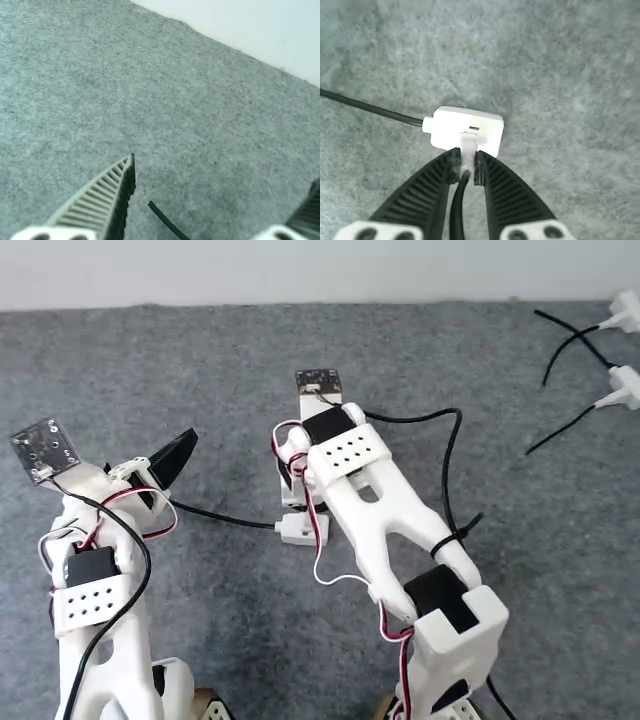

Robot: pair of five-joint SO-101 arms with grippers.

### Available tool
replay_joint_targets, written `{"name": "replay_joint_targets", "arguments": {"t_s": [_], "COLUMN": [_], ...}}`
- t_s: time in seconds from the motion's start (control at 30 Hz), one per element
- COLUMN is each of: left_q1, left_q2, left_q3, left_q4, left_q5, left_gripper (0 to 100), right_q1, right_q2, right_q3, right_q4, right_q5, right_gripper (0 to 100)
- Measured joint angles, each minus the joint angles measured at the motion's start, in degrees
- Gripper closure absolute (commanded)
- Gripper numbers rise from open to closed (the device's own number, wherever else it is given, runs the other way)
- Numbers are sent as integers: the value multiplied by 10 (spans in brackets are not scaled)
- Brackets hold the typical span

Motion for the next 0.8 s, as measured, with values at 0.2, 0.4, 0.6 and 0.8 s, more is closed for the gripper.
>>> {"name": "replay_joint_targets", "arguments": {"t_s": [0.2, 0.4, 0.6, 0.8], "left_q1": [0, 0, 0, 0], "left_q2": [0, 0, 0, 0], "left_q3": [0, 0, 0, 0], "left_q4": [0, 0, 0, 0], "left_q5": [0, 0, 0, 0], "left_gripper": [504, 504, 504, 504], "right_q1": [4, -11, -10, -7], "right_q2": [1, 1, 3, 3], "right_q3": [-12, -57, -89, -89], "right_q4": [21, 46, 77, 85], "right_q5": [0, 0, 0, 0], "right_gripper": [991, 991, 991, 991]}}
